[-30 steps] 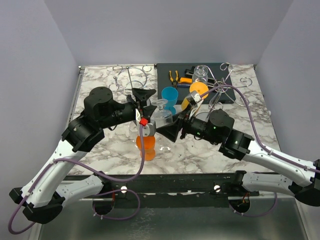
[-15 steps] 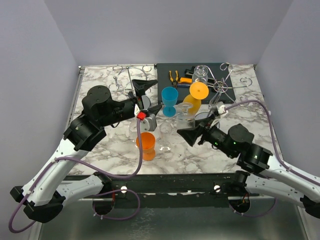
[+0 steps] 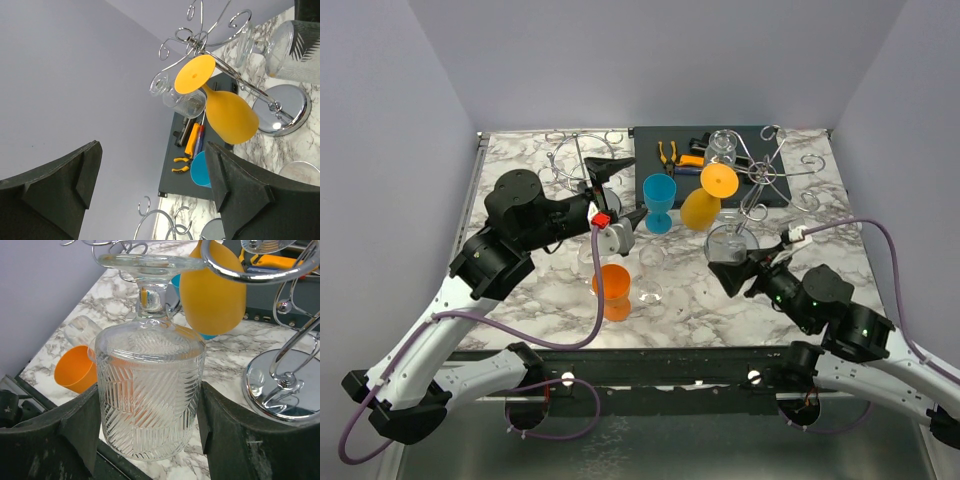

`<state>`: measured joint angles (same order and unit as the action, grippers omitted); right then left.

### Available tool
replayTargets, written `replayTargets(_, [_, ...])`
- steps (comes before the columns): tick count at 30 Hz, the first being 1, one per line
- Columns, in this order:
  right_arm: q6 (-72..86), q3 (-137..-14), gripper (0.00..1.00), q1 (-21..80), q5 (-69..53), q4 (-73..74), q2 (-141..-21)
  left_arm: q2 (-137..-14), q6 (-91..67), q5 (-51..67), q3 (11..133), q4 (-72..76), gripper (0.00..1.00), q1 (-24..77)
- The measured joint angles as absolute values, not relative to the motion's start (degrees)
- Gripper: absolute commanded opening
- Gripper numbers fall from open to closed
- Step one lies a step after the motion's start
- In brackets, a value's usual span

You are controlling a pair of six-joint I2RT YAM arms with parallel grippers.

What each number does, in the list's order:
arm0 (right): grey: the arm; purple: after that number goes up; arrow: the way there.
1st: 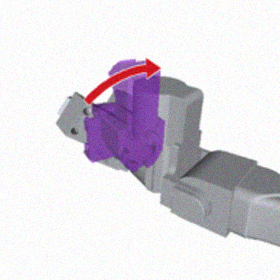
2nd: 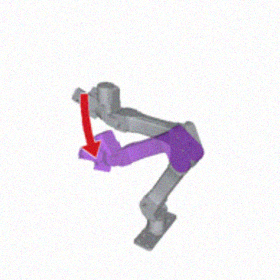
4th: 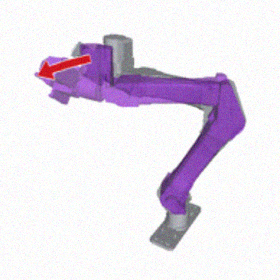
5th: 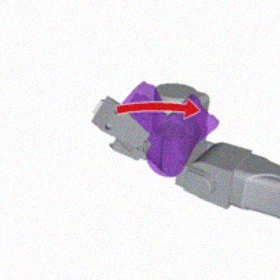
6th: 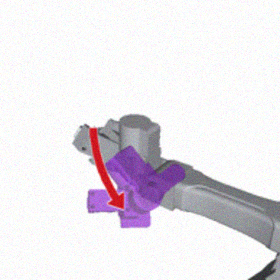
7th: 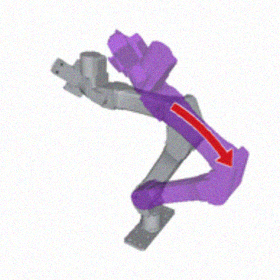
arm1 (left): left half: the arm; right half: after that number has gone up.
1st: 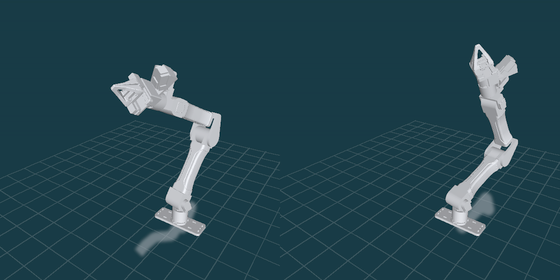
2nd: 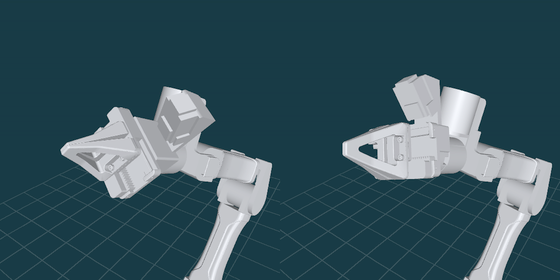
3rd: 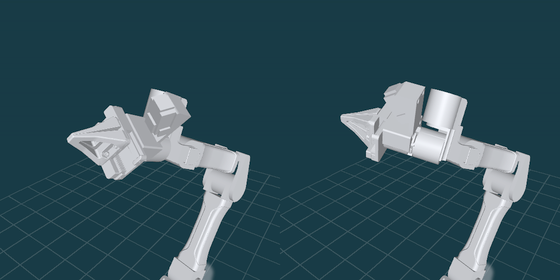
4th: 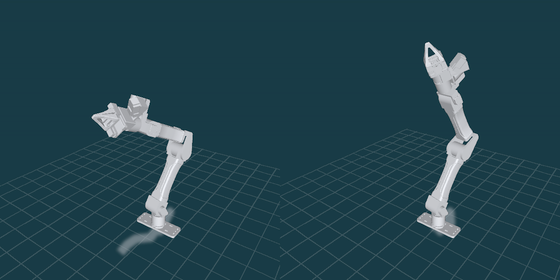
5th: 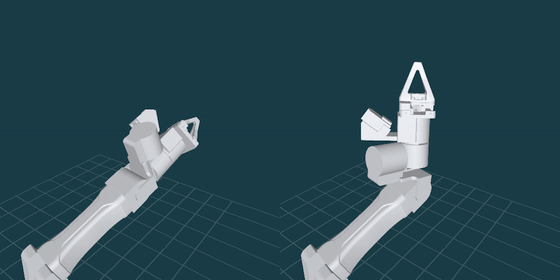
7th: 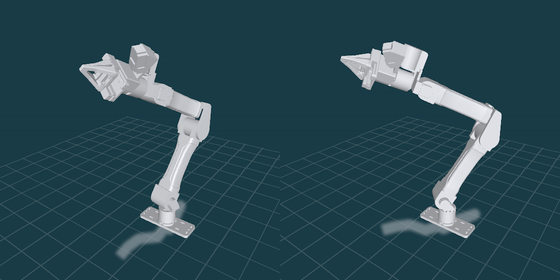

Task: Place the wine glass upside down on the wine glass rack
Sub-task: Turn the wine glass upside down at the wine rack.

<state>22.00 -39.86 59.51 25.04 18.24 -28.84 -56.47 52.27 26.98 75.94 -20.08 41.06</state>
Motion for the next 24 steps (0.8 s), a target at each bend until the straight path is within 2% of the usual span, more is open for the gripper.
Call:
replayTargets(6, [19.53, -39.38, 0.0, 59.57, 26.79, 18.94, -24.08, -56.18, 51.33, 27.07, 74.94, -19.35, 0.91, 41.06])
replayTargets(17, [12.97, -37.91, 0.0, 59.51, 27.79, 16.97, -23.42, -54.94, 50.96, 27.73, 71.66, -19.27, 0.92, 41.06])
replayTargets(24, [10.39, -33.58, 0.0, 59.51, 27.88, 14.87, -17.17, -53.93, 50.74, 27.73, 69.54, -18.41, 0.92, 41.06])
